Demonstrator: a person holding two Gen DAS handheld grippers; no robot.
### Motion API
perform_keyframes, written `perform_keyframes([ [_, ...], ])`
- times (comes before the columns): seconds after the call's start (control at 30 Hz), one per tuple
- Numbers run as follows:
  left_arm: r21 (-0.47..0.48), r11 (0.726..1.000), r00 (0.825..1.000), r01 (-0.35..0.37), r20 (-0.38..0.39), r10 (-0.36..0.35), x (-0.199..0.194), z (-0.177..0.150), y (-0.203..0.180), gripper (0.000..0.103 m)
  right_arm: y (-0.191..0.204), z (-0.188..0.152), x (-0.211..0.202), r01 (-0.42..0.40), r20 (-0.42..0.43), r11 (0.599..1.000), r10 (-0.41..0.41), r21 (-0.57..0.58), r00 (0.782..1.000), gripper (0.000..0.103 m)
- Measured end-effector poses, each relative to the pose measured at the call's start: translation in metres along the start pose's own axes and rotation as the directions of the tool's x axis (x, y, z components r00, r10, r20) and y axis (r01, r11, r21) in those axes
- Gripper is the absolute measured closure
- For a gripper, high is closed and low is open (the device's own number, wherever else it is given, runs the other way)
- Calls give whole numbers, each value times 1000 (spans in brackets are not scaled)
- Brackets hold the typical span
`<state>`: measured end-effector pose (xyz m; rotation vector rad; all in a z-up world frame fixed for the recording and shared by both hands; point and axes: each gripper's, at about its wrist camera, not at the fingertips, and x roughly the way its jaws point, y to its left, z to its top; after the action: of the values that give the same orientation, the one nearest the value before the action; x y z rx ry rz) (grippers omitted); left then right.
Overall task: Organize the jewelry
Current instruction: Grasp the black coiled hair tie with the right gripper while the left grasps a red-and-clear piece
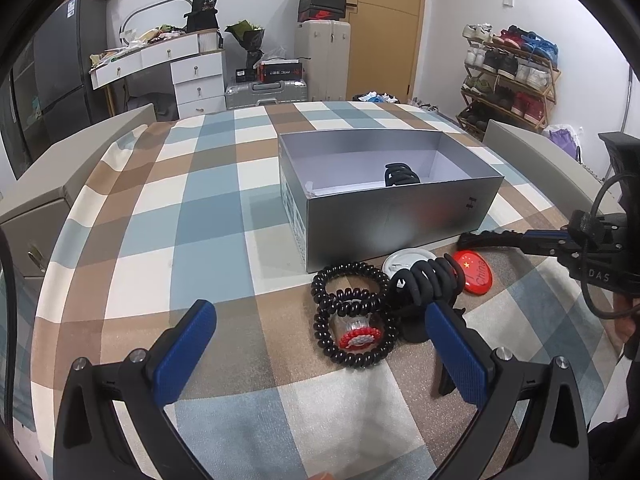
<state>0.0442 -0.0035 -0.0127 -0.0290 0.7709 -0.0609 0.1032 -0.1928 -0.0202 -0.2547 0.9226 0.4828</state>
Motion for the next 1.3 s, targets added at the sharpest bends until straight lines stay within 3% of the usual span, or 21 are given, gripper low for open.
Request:
perform_keyframes([
  [0.07,0,1000,1000,-1,-1,1,0,0,0,1,-5,0,-1,-20,13,1000,20,21,1000,91],
  [0.13,1,1000,1000,-1,-1,1,0,0,0,1,-8,1,0,-36,29,998,34,54,999,65],
  [0.2,1,1000,1000,0,-1,0,1,0,0,1,-7,2,2,-35,38,997,32,64,999,59],
  [0.4,0,1000,1000,0,-5,0,1,1,0,1,-2,5,17,-1,43,995,-4,104,999,60],
  [0.53,-4,1000,1000,1,-5,-1,2,0,0,1,5,5,18,18,36,998,-20,62,999,61],
  [0.7,0,1000,1000,1,-4,-1,2,0,0,1,13,2,7,-88,25,996,88,0,996,66],
  [0.97,1,1000,1000,0,-7,0,2,0,0,1,22,2,19,-23,31,999,24,-23,999,65],
  [1.03,0,1000,1000,1,-7,-1,1,0,0,1,25,3,19,-16,36,999,17,-35,999,75],
  [1.3,8,1000,999,17,-29,-17,3,-1,-3,1,34,6,-4,-44,108,995,54,-92,993,79],
])
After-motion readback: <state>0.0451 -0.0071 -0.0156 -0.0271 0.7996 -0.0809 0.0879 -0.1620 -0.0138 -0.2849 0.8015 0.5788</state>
